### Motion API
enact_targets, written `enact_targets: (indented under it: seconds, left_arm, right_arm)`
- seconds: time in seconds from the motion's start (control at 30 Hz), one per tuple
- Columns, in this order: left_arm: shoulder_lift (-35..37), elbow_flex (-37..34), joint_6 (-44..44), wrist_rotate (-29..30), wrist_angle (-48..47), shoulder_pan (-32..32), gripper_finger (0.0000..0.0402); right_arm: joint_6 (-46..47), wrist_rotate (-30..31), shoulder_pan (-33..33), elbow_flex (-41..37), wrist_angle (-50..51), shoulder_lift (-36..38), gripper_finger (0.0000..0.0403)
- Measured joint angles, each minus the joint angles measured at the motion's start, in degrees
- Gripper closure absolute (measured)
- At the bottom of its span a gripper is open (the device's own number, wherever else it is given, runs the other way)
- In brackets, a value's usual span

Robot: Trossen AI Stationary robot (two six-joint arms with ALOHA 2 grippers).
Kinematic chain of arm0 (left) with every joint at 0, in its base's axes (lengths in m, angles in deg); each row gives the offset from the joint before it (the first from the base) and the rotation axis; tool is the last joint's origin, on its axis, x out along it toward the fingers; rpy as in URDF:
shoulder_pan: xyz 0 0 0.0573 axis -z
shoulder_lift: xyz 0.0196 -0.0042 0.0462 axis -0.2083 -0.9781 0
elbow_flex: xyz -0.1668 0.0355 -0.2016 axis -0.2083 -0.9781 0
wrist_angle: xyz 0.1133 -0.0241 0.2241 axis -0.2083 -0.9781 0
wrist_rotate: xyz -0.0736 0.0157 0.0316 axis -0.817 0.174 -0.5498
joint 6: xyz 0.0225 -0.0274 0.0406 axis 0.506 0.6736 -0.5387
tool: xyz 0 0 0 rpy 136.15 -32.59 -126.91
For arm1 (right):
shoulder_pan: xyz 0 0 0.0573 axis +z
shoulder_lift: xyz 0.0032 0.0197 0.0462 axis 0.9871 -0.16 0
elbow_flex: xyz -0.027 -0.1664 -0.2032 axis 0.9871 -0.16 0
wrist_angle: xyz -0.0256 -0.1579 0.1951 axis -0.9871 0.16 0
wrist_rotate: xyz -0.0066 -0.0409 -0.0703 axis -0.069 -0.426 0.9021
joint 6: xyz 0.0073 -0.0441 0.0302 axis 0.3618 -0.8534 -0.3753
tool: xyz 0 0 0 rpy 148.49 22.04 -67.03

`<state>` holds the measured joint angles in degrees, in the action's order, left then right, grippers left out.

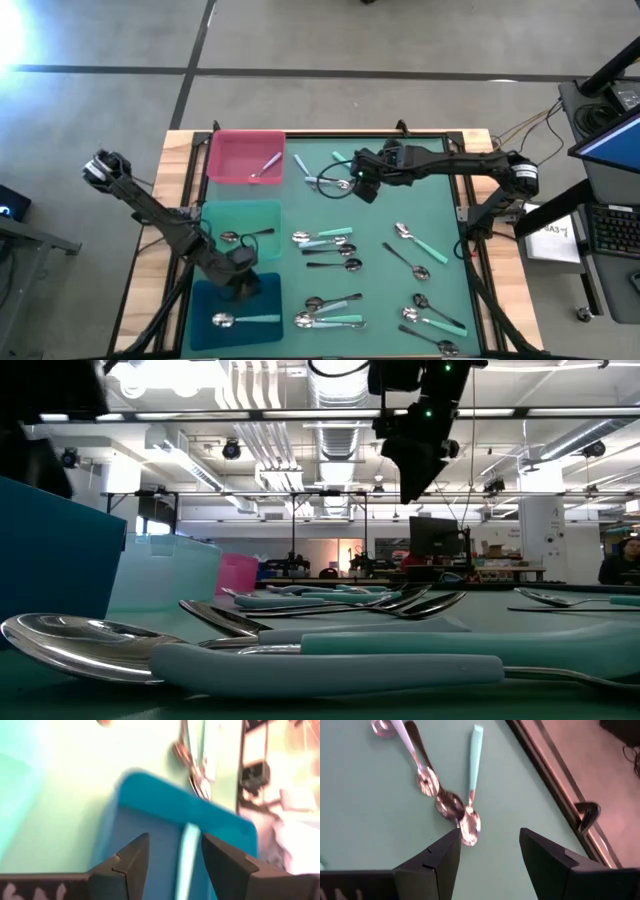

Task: Sort silverware by color (type)
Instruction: Put the blue spoon into the pink bin

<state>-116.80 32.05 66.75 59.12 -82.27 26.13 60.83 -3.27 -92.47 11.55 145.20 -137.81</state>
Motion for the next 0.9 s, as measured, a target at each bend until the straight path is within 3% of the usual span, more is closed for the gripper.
enact_targets:
  seconds: [0.3, 0.5, 0.7, 0.9]
  left_arm:
    - [2.6, 0.0, -9.1, 5.3, 6.9, -5.9, 0.0240]
    - [2.7, 0.0, -16.2, 9.1, 13.2, -10.3, 0.0240]
    - [5.8, 0.0, -23.7, 9.8, 13.3, -16.0, 0.0240]
    - [11.2, 0.0, -27.4, 9.8, 15.6, -18.4, 0.0240]
  right_arm:
    - [3.6, -2.8, -2.4, -4.7, -0.2, -0.1, 0.0209]
    - [2.3, -3.4, -4.8, -7.8, -8.9, -0.1, 0.0209]
    - [-2.6, -14.0, -7.9, -12.4, -24.1, -0.3, 0.0209]
    - [-5.5, -19.6, -9.2, -13.7, -30.0, -2.6, 0.0209]
